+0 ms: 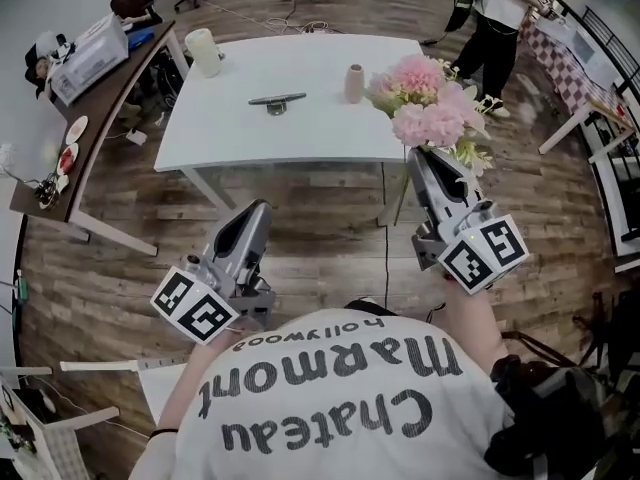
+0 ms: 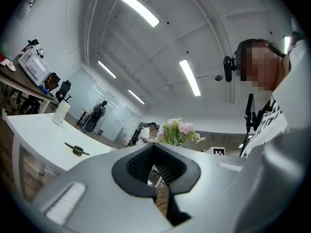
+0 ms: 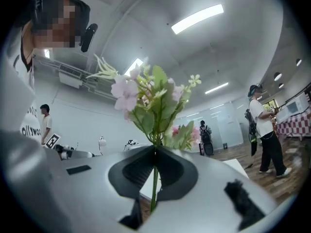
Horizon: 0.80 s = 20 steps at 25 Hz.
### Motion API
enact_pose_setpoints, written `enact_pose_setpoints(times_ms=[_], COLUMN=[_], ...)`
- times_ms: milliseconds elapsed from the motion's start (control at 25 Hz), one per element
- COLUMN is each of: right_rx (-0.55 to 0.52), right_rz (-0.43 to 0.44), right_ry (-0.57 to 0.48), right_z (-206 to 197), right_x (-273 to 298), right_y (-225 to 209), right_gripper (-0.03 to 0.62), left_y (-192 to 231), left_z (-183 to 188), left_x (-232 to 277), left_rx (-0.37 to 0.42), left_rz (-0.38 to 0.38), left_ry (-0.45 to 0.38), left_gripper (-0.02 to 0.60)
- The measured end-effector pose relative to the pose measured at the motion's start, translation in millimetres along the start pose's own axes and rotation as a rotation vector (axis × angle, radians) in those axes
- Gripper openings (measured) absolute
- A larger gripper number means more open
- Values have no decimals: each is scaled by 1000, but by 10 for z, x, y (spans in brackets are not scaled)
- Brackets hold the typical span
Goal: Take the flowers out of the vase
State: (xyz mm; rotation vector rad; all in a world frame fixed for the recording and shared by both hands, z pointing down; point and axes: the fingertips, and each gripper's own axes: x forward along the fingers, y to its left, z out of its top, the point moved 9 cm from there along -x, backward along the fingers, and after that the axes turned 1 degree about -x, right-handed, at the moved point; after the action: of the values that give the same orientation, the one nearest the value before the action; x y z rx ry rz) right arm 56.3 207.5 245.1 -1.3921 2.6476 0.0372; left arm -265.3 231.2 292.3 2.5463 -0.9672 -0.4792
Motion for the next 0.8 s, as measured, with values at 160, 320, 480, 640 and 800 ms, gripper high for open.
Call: enact_pose_setpoints(times_ms=[160,320,480,640,800], right_rx=[-8,4,2,-6,8], right_rz=[38,88,131,163,198], right_ry=[2,15,24,41,41], right_z=[85,193,211,146,78], right_x=[-174,-347,-423,-374,-334], right_y=[-259,-660,-989,-1173,-1315], right_gripper=[20,20,20,18,18], left_y=[-255,-516,-673,-722,-783], left_z=[-146,-345,-512,-651,-752], left_x=[163,472,751,872,948], left_rx=[10,1,-3,5,15], left_rz=[22,61,78,92,118], left_ry=[-32,-67,-104,-122,-122], left_gripper=[5,5,5,5,6])
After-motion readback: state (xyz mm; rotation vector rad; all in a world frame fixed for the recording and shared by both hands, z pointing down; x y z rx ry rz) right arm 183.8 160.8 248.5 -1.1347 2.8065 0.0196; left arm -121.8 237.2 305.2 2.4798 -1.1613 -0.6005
